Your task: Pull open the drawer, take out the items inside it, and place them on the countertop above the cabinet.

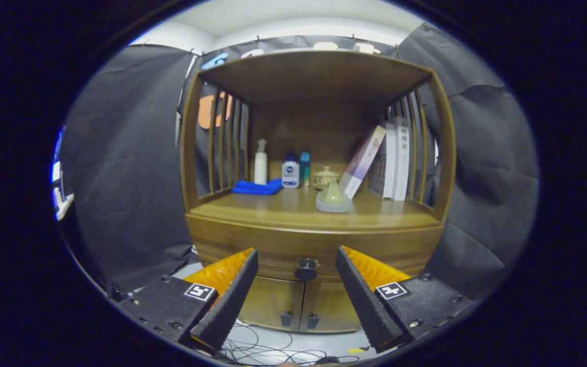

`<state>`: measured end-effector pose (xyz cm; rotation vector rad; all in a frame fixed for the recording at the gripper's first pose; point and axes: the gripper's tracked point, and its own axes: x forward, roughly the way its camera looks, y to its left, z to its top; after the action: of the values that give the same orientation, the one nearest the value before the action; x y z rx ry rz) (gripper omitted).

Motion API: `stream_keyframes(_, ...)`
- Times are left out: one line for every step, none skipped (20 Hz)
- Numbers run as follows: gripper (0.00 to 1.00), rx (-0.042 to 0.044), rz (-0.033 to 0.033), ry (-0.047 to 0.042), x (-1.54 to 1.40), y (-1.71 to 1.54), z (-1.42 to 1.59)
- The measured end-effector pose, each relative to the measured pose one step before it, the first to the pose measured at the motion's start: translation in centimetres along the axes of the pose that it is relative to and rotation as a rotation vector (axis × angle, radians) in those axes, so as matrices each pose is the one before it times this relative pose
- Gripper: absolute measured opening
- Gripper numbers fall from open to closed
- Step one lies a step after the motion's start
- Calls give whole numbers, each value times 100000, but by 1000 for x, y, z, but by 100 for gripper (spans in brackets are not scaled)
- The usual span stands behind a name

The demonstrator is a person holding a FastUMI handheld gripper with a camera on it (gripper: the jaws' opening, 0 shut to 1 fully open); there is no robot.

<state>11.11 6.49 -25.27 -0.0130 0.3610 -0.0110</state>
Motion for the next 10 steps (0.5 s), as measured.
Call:
stream_keyframes(100, 1232, 1449, -250, -936, 45, 778)
stream_keyframes(100, 1123, 2110, -876, -878, 28, 847)
stream_keyframes(100, 734, 1437, -914, -1008, -167, 966)
stream_keyframes(100, -54, 1054, -1705, -848, -321, 739)
stream_keyframes(100, -463, -118, -1020, -829, -397, 662)
stream_keyframes(100, -462, 319, -1618, -1149, -77, 604)
stream_keyframes(100, -605, 0, -718, -1066, -52, 525)
stream_keyframes(100, -389, 231, -686, -1452, -237, 351)
stream_keyframes(100, 26, 232, -670, -947, -229, 495)
stream_keyframes(100, 574, 175, -802, -1345, -421, 712)
